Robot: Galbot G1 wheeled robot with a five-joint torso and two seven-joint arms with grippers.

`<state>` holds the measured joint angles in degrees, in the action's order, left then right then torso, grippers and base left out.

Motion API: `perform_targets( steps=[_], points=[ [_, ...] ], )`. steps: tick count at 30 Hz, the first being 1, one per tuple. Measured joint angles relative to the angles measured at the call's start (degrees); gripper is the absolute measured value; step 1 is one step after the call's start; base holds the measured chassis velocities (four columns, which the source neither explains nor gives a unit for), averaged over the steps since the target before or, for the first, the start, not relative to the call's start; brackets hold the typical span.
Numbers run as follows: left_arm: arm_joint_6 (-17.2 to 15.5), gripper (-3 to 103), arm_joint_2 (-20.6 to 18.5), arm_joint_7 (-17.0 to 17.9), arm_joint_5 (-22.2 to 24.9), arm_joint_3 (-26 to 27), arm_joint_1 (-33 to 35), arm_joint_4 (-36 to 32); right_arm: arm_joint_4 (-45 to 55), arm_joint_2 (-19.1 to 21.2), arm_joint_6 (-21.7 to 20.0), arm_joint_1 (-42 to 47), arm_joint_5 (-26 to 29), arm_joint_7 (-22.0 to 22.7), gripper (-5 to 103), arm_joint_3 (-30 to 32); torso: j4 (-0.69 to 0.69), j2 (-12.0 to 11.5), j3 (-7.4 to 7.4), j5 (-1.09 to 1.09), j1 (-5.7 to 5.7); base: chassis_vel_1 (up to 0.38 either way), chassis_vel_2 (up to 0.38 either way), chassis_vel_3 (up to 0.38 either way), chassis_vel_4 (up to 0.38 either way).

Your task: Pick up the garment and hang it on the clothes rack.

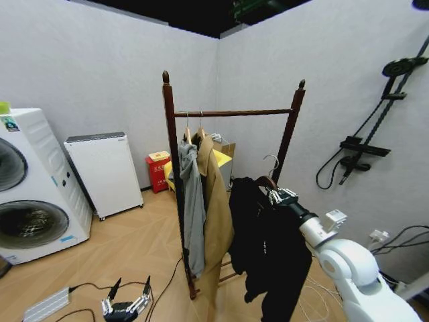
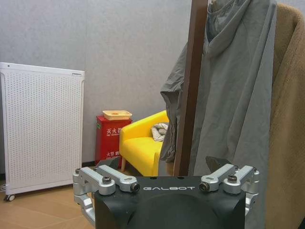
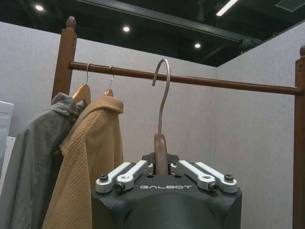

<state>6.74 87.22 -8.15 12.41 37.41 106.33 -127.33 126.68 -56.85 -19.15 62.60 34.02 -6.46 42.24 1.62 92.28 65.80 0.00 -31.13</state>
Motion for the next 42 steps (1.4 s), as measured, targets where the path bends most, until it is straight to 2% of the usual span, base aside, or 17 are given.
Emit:
perform_targets(
  steps=[20, 25, 26, 34, 36, 37, 40, 41, 42],
  points=[
    [0.00, 100, 0.00, 0.00, 0.00, 0.00, 0.00, 0.00, -1.40, -0.27, 1.30, -0.69, -0.04, -1.46, 9, -1.22, 0.00, -0.02, 0.01, 0.00, -0.04, -0.082, 0.076, 0.079, -0.072],
    [0.00, 100, 0.00, 0.00, 0.00, 0.00, -0.01, 0.00, -0.51, 0.67, -0.14, -2.50, 1.21, 0.73, 9, -2.64, -0.02, -0.03, 0.02, 0.00, -0.07, -0.053, 0.077, 0.062, -0.043],
    [0.00, 100, -0.01, 0.00, 0.00, 0.00, 0.00, 0.00, -0.47, 1.23, -0.53, -3.53, 1.99, 1.21, 9, -3.07, 0.01, -0.02, 0.01, -0.01, -0.05, 0.000, 0.000, 0.000, 0.000],
    [0.00, 100, 0.00, 0.00, 0.00, 0.00, 0.00, 0.00, -4.08, 5.32, -2.16, -13.57, 7.49, 3.32, 9, -7.54, 0.01, 0.00, 0.00, 0.00, 0.01, 0.000, 0.000, 0.000, 0.000],
    [0.00, 100, -0.01, -0.04, 0.00, 0.00, 0.00, 0.00, -7.32, 6.79, -2.65, -20.76, 9.96, 4.43, 9, -11.03, 0.01, 0.00, 0.00, 0.00, 0.00, 0.000, 0.000, 0.000, 0.000],
    [0.00, 100, -0.01, -0.04, 0.00, 0.00, 0.00, 0.00, -7.32, 6.79, -2.65, -20.76, 9.96, 4.43, 9, -11.03, 0.01, 0.00, 0.00, 0.00, 0.00, 0.000, 0.000, 0.000, 0.000],
    [0.00, 100, -0.01, 0.00, 0.00, 0.00, 0.00, 0.00, -13.48, 7.74, -3.07, -30.24, 12.57, 5.20, 9, -16.76, -0.02, 0.00, 0.01, 0.00, -0.02, 0.000, 0.000, 0.000, 0.000],
    [0.00, 100, -0.01, 0.00, 0.00, 0.00, 0.00, 0.00, -13.48, 7.74, -3.07, -30.24, 12.57, 5.20, 9, -16.76, -0.02, 0.00, 0.01, 0.00, -0.02, 0.000, 0.000, 0.000, 0.000],
    [0.00, 100, -0.01, -0.01, 0.00, 0.00, 0.00, 0.00, -16.62, 7.76, -3.17, -34.62, 13.22, 5.31, 9, -19.89, -0.02, -0.01, 0.02, 0.01, -0.03, 0.000, 0.000, 0.000, 0.000]
  ],
)
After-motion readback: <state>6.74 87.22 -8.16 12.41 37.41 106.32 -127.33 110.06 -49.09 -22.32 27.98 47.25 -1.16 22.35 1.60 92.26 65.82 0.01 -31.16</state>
